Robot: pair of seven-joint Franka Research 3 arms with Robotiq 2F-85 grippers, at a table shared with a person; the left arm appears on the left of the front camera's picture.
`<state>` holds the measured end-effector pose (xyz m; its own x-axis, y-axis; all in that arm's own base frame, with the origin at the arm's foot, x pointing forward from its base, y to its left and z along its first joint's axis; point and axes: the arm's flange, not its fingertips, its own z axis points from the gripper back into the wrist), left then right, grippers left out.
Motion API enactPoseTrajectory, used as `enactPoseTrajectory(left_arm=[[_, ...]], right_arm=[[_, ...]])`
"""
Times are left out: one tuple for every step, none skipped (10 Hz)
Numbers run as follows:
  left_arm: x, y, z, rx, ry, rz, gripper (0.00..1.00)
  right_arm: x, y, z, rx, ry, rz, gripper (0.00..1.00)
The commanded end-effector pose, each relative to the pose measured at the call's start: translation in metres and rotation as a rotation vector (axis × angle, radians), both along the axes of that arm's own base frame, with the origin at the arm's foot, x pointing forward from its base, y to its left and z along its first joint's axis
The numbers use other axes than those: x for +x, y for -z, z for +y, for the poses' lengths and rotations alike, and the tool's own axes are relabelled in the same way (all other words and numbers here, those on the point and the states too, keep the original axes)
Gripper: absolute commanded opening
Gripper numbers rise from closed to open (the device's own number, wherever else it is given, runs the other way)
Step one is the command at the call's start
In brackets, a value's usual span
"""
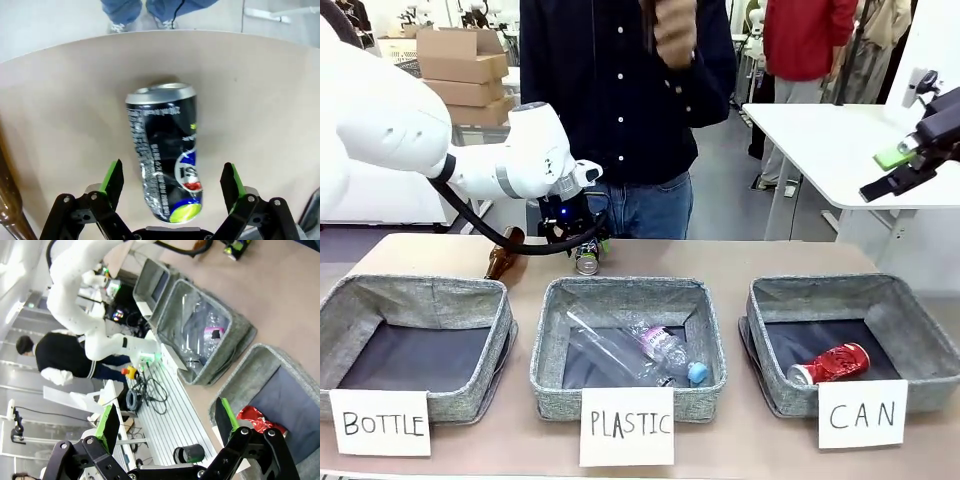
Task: Sort the can waste into the basket.
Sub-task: Pick up the can waste from the table and place it in the right Fabric basket.
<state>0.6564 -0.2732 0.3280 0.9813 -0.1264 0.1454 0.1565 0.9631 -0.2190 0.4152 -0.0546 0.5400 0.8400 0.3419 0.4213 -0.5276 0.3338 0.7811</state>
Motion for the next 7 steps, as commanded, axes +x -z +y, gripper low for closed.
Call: enactPoseTrajectory(left_arm=[[0.003,0.002,0.003,0.052,-0.042,-0.009,0.88],[0.001,0.004,0.002,0.057,-0.039,0.000,0.40],[-0.001,0.007,-0.001,0.060,-0.021,0.003,0.29],[-0.002,0.012,-0.003,0.058,-0.018,0.009,0.00],[-0.002,0.015,-0.004,0.063,-0.010,0.014,0.00],[-0.003,0.016,-0.005,0.065,-0.005,0.017,0.00],[-0.003,0.014,-0.005,0.064,-0.006,0.010,0.03]], right_arm=[[-0.002,0.000,-0.002,0.001,-0.012,-0.017,1.00],[-0.002,0.000,-0.002,0.001,-0.012,-0.017,1.00],[-0.002,0.000,-0.002,0.001,-0.012,-0.017,1.00],[-0.002,0.000,-0.002,0.001,-0.012,-0.017,1.00],[-0.002,0.000,-0.002,0.001,-0.012,-0.017,1.00],[-0.002,0.000,-0.002,0.001,-0.012,-0.017,1.00],[-0.002,0.000,-0.002,0.001,-0.012,-0.017,1.00]])
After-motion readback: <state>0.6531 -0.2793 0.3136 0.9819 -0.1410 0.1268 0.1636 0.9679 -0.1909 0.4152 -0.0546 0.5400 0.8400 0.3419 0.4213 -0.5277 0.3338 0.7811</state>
